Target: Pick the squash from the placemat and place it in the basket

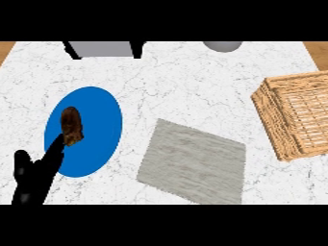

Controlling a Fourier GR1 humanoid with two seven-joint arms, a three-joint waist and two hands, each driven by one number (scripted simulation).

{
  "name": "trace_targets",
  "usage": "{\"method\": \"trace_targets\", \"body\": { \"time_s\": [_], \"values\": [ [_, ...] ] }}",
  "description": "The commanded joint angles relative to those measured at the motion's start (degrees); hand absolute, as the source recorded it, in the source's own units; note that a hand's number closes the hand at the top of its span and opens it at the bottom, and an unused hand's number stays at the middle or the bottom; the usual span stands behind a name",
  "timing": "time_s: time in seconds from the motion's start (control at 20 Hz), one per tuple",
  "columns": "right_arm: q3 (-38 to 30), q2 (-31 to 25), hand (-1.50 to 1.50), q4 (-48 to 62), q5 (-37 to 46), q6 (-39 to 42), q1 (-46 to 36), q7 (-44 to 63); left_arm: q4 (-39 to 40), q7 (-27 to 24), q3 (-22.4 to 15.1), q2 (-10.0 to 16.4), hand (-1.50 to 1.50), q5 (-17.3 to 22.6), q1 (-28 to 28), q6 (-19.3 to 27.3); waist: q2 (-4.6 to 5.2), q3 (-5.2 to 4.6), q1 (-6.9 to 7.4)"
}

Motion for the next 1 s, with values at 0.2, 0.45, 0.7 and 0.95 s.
{"method": "trace_targets", "body": {
  "time_s": [0.2,0.45,0.7,0.95],
  "values": [
    [-7.8,-5.4,1.50,11.5,-5.8,4.9,0.6,-10.3,4.8,0.7,0.9,-0.5,0.00,-1.1,-0.8,-0.9,0.53,-0.54,0.50],
    [-4.6,-2.2,1.50,25.7,1.1,-0.7,-0.8,-21.2,4.5,2.0,-0.7,-1.6,0.00,-2.0,-1.0,-1.1,0.84,-0.50,1.31],
    [-8.4,-1.4,1.50,33.1,-4.7,-1.2,-3.3,-21.5,3.8,1.8,-0.3,-2.1,0.00,-2.0,0.0,-1.3,0.70,-0.52,1.18],
    [-8.6,-2.0,1.50,40.3,-4.3,-0.7,-2.4,-28.6,8.0,0.8,1.3,-2.2,0.00,-1.6,-3.3,-2.4,0.71,-0.54,0.82]
  ]
}}
